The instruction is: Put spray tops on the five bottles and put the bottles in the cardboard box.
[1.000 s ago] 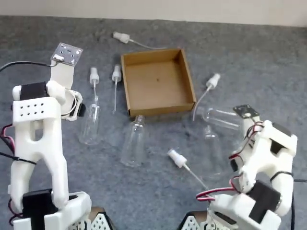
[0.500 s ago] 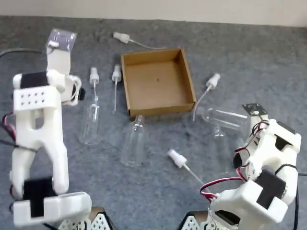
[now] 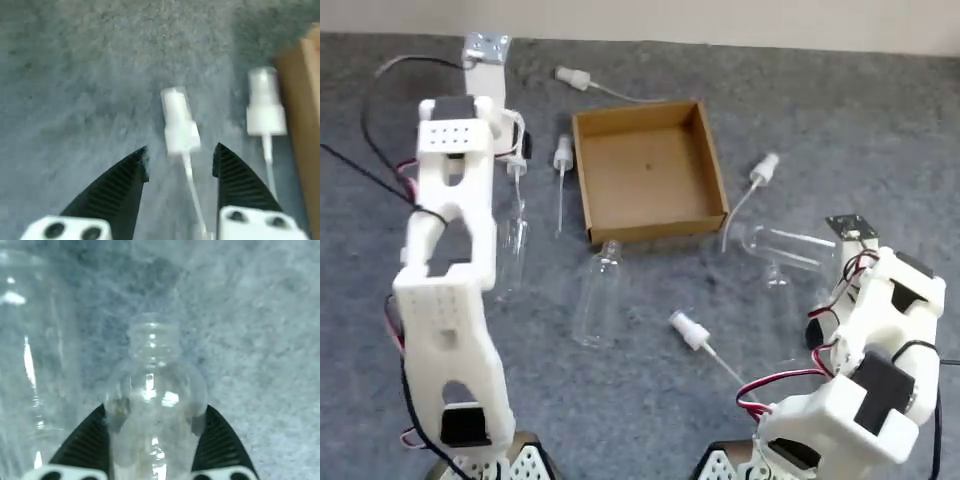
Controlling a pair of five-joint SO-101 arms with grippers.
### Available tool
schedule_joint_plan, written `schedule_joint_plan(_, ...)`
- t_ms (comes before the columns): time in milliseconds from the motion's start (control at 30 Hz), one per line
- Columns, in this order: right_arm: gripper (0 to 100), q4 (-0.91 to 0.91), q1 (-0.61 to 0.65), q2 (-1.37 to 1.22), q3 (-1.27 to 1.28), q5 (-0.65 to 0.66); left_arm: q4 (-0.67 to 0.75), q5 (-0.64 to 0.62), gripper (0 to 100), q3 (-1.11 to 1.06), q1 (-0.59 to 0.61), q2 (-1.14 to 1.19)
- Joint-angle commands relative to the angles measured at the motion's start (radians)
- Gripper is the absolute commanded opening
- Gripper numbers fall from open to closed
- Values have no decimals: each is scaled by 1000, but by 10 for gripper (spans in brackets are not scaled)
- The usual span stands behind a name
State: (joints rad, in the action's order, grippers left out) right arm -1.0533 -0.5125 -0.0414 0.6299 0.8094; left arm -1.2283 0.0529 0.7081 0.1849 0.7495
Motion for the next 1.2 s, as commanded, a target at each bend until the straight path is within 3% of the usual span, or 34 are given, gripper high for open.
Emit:
schedule_joint_plan(0, 3, 24, 44, 2, -21, -12, 17, -18, 167, 321, -4, 205)
schedule_joint_plan(167, 3, 24, 41, 2, -19, -12, 5, -20, 108, 562, 2, 400)
schedule_joint_plan(333, 3, 24, 45, -2, -19, -12, -155, -17, 5, 733, -5, 501)
schedule_joint_plan(633, 3, 22, 36, -2, -21, -12, -302, -15, 4, 964, 2, 532)
schedule_joint_plan(967, 3, 22, 35, -2, -21, -12, -308, -18, 4, 940, -7, 97)
schedule_joint_plan(1167, 3, 22, 36, -2, -21, -12, -542, -18, 4, 932, -35, -189)
